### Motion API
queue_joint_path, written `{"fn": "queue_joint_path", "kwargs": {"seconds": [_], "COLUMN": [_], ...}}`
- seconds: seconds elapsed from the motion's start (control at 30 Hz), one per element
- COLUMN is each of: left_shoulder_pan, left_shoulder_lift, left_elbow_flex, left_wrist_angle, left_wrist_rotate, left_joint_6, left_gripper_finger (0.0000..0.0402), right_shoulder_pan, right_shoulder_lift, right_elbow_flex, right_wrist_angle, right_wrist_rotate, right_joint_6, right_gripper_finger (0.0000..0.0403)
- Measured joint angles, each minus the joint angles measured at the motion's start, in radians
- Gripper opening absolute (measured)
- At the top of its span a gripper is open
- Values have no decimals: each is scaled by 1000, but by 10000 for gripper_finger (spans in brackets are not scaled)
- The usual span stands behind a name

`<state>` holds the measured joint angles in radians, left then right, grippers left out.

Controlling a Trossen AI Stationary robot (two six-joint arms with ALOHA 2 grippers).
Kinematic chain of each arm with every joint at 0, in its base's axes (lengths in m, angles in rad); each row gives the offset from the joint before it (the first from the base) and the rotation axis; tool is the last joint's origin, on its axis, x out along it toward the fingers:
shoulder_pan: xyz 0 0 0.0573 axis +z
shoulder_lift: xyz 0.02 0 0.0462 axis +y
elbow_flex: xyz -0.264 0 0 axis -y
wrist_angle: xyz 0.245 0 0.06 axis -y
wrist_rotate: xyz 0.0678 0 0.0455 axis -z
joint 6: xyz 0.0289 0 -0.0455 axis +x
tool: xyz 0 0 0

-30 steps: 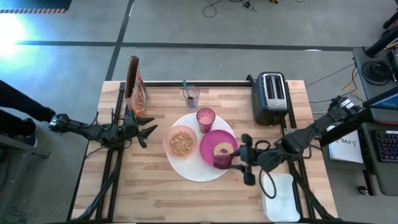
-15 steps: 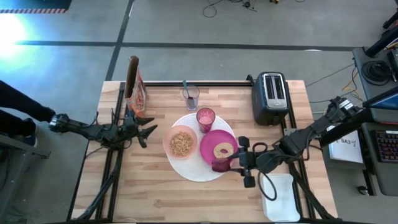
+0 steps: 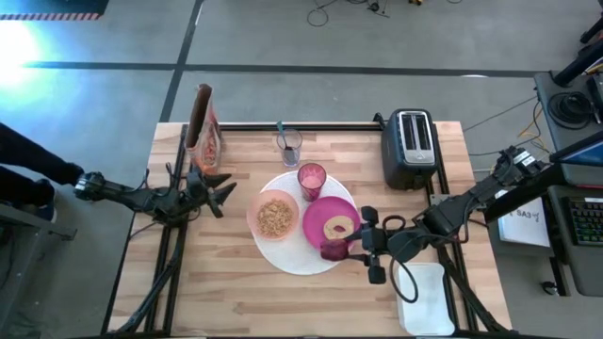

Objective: Arrange a breakfast setting
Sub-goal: Put the red apple on the white table mat to the left of the cup of milk

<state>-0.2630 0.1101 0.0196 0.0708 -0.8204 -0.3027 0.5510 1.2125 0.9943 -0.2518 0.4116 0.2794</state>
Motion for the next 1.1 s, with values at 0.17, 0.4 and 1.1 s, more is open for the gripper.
{"fn": "queue_joint_path", "kwargs": {"seconds": [0.17, 0.4, 1.1], "left_shoulder_pan": [1, -5, -6], "left_shoulder_lift": [0, 52, 506], "left_elbow_flex": [0, 0, 47], "left_wrist_angle": [18, 288, 746], "left_wrist_rotate": [70, 503, 605], "left_joint_6": [-98, -146, 191], "left_gripper_finger": [178, 178, 178], "right_shoulder_pan": [0, -21, -255], "right_shoulder_lift": [0, 0, 164], "right_elbow_flex": [0, 0, 17], "right_wrist_angle": [2, 64, 572], "right_wrist_rotate": [7, 19, 80], "right_joint_6": [0, -39, -327], "right_gripper_finger": [166, 166, 167]}}
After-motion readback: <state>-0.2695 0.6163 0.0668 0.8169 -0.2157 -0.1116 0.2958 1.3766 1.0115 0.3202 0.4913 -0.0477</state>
